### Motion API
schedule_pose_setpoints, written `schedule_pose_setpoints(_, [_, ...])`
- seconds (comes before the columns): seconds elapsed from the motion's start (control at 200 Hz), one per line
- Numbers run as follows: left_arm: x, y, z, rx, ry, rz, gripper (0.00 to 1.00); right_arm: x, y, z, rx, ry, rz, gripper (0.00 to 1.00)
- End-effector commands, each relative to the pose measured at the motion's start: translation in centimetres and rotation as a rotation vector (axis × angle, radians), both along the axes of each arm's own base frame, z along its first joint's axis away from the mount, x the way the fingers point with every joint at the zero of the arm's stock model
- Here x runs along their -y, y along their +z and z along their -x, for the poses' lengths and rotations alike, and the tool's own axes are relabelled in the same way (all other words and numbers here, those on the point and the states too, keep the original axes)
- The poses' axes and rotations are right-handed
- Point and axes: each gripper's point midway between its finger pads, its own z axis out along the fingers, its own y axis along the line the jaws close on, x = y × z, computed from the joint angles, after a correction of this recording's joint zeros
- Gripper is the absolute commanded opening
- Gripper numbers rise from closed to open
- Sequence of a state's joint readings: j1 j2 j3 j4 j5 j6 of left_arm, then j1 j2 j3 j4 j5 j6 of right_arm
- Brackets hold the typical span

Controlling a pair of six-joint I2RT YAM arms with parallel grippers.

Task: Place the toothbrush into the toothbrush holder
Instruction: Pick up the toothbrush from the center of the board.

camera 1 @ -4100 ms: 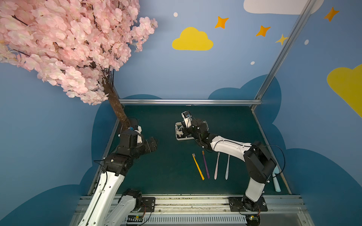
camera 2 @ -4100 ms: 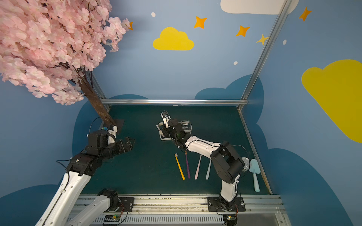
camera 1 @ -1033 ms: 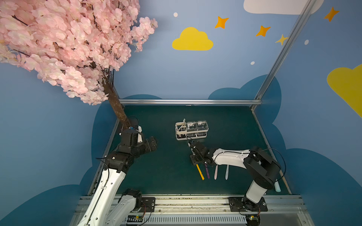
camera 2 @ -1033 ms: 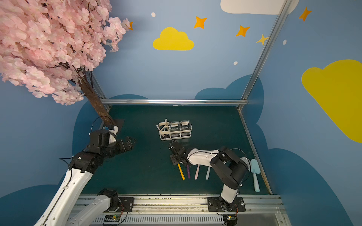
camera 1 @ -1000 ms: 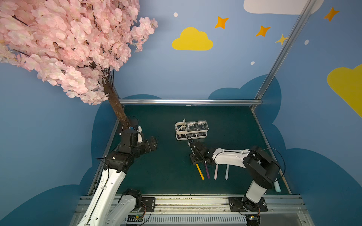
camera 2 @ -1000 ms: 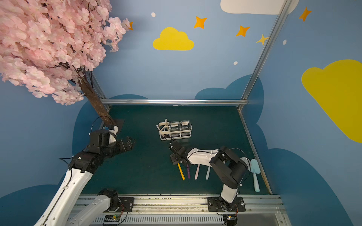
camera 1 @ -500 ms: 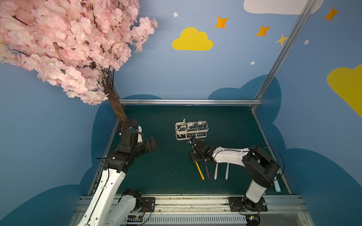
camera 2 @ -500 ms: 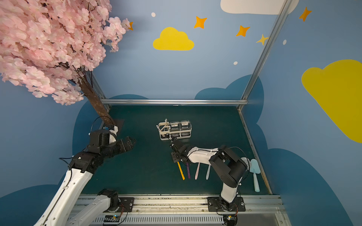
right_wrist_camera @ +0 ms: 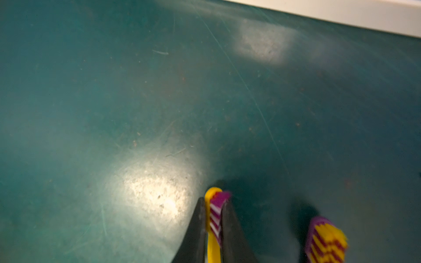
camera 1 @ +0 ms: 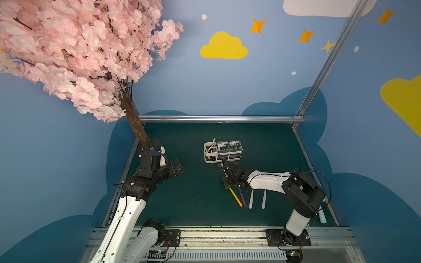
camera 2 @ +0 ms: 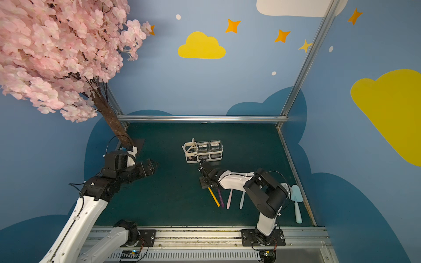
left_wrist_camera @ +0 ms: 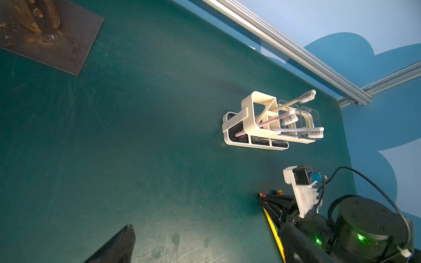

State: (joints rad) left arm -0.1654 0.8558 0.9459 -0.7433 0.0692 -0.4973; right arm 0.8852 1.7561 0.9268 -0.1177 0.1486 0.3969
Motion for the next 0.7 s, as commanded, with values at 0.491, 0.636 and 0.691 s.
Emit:
schedule_pose_setpoints(0.491, [5.6,0.9,1.4,0.036,-0.227,0.083,0.99,-1.1,19.9,-2.5,0.377,-0.043,-0.341,0.0])
schedule_pose_setpoints(0.636, [9.1,0.7,3.3,0.038,-0.317,0.175,0.99,-0.7,25.5,-2.7,0.515,-0.044,-0.445,0.0])
schedule_pose_setpoints(0.691, [10.9,0.4,4.0,0.038,-0.358,0.223,0.98,-1.0,27.3,-2.5,0.558,-0.018,-0.485,0.0])
